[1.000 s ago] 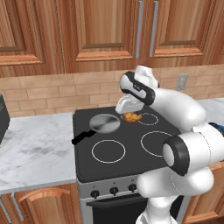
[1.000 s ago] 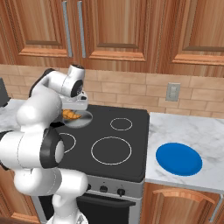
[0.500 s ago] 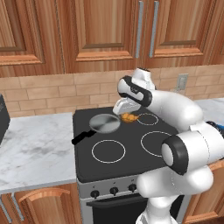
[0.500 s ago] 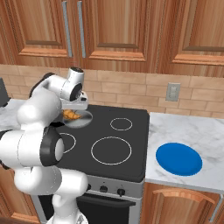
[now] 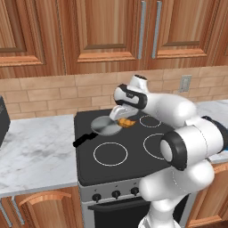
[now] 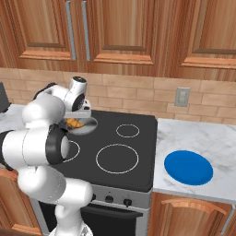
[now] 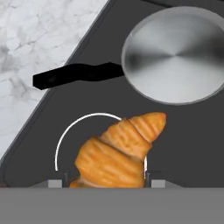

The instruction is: Pick the croissant and place it on the pan. Then turn on the stove to warm the croissant.

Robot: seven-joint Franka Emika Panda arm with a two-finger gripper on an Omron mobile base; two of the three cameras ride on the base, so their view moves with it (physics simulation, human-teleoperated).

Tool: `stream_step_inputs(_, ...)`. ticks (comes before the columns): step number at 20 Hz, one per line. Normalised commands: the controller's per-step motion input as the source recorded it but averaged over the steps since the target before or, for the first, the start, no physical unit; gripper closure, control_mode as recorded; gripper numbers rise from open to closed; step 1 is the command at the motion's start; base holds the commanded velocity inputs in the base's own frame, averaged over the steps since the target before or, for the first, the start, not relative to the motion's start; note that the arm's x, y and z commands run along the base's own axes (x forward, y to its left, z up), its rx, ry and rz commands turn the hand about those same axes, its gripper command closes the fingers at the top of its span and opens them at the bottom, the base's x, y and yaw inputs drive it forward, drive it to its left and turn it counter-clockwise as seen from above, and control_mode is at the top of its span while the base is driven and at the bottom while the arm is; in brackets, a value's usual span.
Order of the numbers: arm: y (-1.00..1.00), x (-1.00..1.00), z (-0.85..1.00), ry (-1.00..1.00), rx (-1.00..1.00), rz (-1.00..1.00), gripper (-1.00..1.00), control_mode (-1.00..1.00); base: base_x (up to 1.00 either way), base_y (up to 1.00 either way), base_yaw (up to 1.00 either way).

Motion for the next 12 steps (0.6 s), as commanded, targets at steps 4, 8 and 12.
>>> stream_step_inputs(4,0.17,0.36,-0.14,0.0,0.0,-0.01,1.0,-1.0,0.0,0.0,0.0)
stream_step_inputs(8,0.12,0.41,-0.16,0.0,0.0,0.0,1.0,-1.0,0.0,0.0,0.0)
stream_step_inputs(12,0.03,0.42,-0.2,0.0,0.0,0.0,1.0,-1.0,0.0,0.0,0.0)
